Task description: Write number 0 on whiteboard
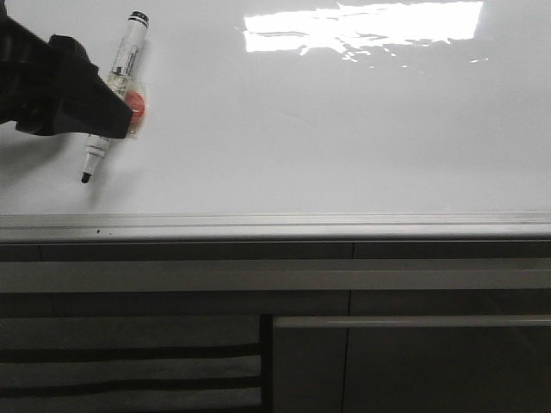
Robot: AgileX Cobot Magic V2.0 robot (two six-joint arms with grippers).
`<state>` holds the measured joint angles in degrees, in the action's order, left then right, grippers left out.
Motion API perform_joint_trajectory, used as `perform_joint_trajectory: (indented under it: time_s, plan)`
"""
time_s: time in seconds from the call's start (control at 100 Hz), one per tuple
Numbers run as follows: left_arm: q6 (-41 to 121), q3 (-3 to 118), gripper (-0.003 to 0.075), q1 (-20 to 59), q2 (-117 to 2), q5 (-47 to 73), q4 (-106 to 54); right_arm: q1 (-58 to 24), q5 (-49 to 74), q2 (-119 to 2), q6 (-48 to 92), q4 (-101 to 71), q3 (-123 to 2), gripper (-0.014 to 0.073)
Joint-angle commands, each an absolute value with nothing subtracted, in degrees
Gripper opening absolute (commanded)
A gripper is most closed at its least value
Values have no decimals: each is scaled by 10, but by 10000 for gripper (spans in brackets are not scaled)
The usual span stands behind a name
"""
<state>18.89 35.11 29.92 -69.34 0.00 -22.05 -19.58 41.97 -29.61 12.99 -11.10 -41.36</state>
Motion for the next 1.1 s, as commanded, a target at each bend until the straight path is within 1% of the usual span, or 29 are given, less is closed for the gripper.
perform_joint_trajectory:
  time_s: [0.0,0.41,0.66,0.94,1.09]
  plan:
    - [187,370,432,291,-688,-39,-229,-195,373,-302,137,-117,-427,299]
    - [187,370,432,292,-693,-46,-221,-195,366,-321,137,-117,-426,299]
    - [187,376,432,292,-730,-56,-221,-195,361,-323,137,-117,-426,299]
    - [187,411,428,292,-765,-56,-221,-195,361,-324,137,-117,-426,299]
    - [187,418,401,292,-785,-50,-221,-195,361,-324,137,-117,-426,299]
